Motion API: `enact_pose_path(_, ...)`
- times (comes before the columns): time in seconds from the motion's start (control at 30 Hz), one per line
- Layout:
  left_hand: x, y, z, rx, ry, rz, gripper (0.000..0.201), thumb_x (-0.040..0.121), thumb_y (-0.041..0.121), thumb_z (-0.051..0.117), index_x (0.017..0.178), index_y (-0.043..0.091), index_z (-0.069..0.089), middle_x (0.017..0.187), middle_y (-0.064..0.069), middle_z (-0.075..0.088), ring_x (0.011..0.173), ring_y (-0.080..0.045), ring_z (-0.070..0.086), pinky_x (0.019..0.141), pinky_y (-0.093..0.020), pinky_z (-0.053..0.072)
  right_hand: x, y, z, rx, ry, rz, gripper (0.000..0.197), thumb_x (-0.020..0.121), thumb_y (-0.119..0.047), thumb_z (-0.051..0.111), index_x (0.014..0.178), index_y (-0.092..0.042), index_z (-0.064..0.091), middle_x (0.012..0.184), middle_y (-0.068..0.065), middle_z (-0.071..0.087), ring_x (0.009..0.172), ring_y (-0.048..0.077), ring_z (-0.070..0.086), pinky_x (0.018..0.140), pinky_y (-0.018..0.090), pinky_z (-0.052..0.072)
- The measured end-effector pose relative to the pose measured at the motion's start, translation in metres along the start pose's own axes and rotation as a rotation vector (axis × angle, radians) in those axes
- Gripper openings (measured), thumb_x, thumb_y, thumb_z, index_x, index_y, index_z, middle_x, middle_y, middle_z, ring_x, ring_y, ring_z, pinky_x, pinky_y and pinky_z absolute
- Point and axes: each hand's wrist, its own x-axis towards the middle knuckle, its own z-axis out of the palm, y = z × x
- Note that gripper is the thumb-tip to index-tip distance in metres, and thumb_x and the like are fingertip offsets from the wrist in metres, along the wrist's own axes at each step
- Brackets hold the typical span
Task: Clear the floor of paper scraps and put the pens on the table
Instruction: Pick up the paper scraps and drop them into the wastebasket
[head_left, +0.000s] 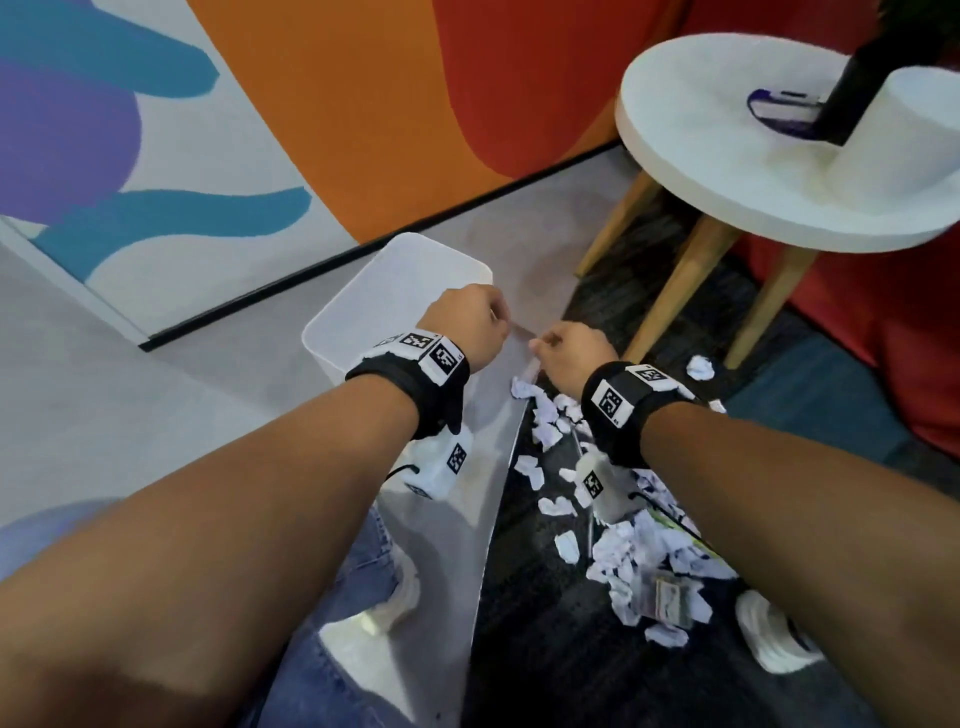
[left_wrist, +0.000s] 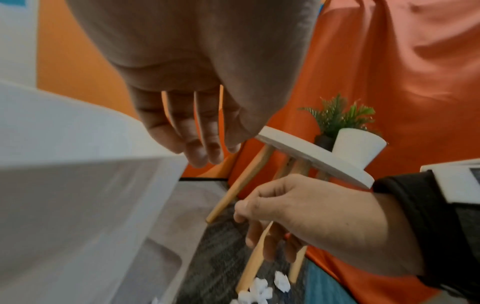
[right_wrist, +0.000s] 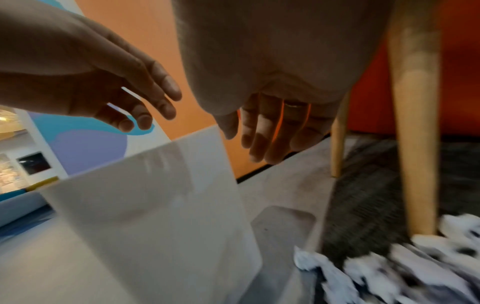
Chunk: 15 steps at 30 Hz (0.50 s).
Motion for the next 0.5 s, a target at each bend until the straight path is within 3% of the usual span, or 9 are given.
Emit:
enact_pose_path(0.1,0.004,0.008,0.037,0.012,-0.091,-0.002,0.019,0.088,0.014,0.052,0.096,0.019,0.068,0.101,-0.005,0.07,0.095,-0.027,0.063,0.081,-0.03,0.05,-0.002,0.047,0.007,-0.026,-0.08,0.104,0.023,0.091,-0.035,0.055,0.072,-0.022,0.058,0.088,0.008,0.066,0.085,0.032,0.062,0.076,0.034,0.051)
enact_pose_path(0.17,0.009,0.008,0.063,0.026,-0.162,-0.007,0.02,0.089,0.012,0.051,0.096,0.018,0.069,0.102,-0.007,0.07,0.097,-0.029,0.063,0.082,-0.032,0.05,-0.004,0.075,0.015,-0.035,-0.148,0.176,0.019,0.091,-0.034,0.055,0.083,-0.02,0.067,0.081,0.005,0.064,0.08,0.029,0.06,0.071,0.032,0.05)
enact_pose_path(0.23,0.014,0.004,0.089,0.032,-0.229,-0.013,0.019,0.089,0.012,0.05,0.093,0.019,0.067,0.102,-0.007,0.07,0.097,-0.029,0.063,0.08,-0.03,0.05,-0.005,0.1,0.022,-0.06,-0.208,0.233,0.023,0.091,-0.032,0.056,0.098,-0.016,0.07,0.089,0.006,0.065,0.086,0.029,0.06,0.074,0.03,0.049)
enact_pose_path(0.3,0.021,-0.002,0.114,0.051,-0.294,-0.041,0.016,0.089,0.014,0.051,0.09,0.021,0.065,0.102,-0.005,0.068,0.097,-0.028,0.062,0.078,-0.028,0.046,-0.004,0.121,0.031,-0.101,-0.275,0.264,0.026,0.091,-0.033,0.058,0.106,-0.014,0.069,0.107,0.009,0.067,0.103,0.029,0.062,0.086,0.031,0.049)
enact_pose_path(0.37,0.027,-0.012,0.137,0.082,-0.343,-0.079,0.017,0.089,0.016,0.05,0.09,0.022,0.065,0.103,-0.007,0.069,0.098,-0.03,0.063,0.08,-0.03,0.048,-0.002,0.139,0.044,-0.127,-0.319,0.278,0.027,0.09,-0.034,0.06,0.107,-0.015,0.069,0.114,0.009,0.067,0.108,0.027,0.061,0.092,0.034,0.049)
enact_pose_path(0.5,0.041,-0.029,0.178,0.148,-0.404,-0.133,0.019,0.089,0.019,0.049,0.097,0.018,0.067,0.104,-0.01,0.069,0.097,-0.031,0.063,0.08,-0.03,0.049,0.002,0.165,0.073,-0.069,-0.359,0.327,0.017,0.088,-0.03,0.066,0.097,-0.015,0.068,0.121,0.008,0.064,0.112,0.027,0.059,0.092,0.037,0.051)
